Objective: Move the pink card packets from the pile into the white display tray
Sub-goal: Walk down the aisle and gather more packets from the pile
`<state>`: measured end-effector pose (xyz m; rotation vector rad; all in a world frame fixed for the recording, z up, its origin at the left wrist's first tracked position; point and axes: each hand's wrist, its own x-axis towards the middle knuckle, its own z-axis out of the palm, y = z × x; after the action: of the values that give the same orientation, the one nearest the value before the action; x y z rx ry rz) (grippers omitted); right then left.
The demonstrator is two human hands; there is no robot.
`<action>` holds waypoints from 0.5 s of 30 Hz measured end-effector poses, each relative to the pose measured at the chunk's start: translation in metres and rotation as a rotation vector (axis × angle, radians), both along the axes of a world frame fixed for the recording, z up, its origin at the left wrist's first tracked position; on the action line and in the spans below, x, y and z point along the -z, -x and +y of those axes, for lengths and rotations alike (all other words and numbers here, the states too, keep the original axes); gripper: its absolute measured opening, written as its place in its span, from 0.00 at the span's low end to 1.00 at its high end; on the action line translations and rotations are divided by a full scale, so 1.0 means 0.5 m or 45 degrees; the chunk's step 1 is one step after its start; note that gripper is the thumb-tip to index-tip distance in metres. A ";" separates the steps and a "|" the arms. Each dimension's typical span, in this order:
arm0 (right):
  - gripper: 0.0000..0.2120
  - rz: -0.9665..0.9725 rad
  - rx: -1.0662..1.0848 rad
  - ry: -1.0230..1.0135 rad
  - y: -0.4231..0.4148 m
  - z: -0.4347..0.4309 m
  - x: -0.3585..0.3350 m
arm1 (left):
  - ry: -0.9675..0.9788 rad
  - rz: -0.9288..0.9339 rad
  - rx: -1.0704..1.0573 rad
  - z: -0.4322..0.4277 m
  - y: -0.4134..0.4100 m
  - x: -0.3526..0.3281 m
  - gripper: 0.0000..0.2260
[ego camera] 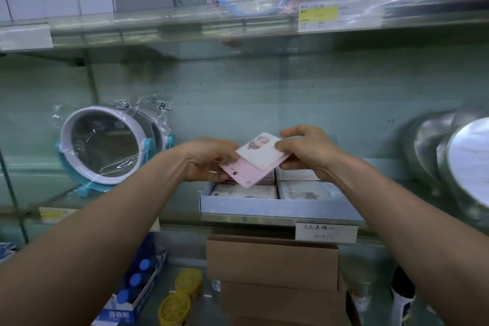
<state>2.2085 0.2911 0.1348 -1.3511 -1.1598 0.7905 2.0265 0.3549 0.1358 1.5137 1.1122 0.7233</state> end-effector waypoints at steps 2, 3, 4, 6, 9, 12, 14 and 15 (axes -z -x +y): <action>0.08 -0.192 -0.053 0.115 -0.007 -0.009 0.009 | -0.182 0.137 -0.127 0.002 0.000 0.004 0.15; 0.06 -0.294 -0.061 0.150 -0.007 -0.013 0.015 | -0.271 0.218 -0.164 0.002 -0.002 0.006 0.16; 0.05 -0.395 -0.058 0.164 -0.005 -0.017 0.019 | -0.355 0.306 -0.176 0.002 -0.008 0.010 0.16; 0.06 -0.609 -0.066 0.176 0.002 -0.021 0.029 | -0.496 0.446 -0.153 -0.005 -0.022 0.013 0.16; 0.11 -0.958 -0.050 0.205 0.012 -0.016 0.039 | -0.605 0.674 -0.029 -0.030 -0.050 0.017 0.13; 0.14 -1.088 0.017 0.184 0.011 -0.009 0.033 | -0.538 0.922 0.134 -0.048 -0.067 0.029 0.12; 0.10 -1.050 0.075 0.160 -0.004 -0.007 0.031 | -0.502 0.972 0.188 -0.048 -0.069 0.036 0.10; 0.09 -1.034 0.108 0.159 -0.016 -0.005 0.035 | -0.503 0.975 0.191 -0.047 -0.068 0.037 0.09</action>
<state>2.2163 0.2887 0.1170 -1.8913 -1.6697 0.2331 2.0607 0.3314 0.1174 2.2899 1.4359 0.2500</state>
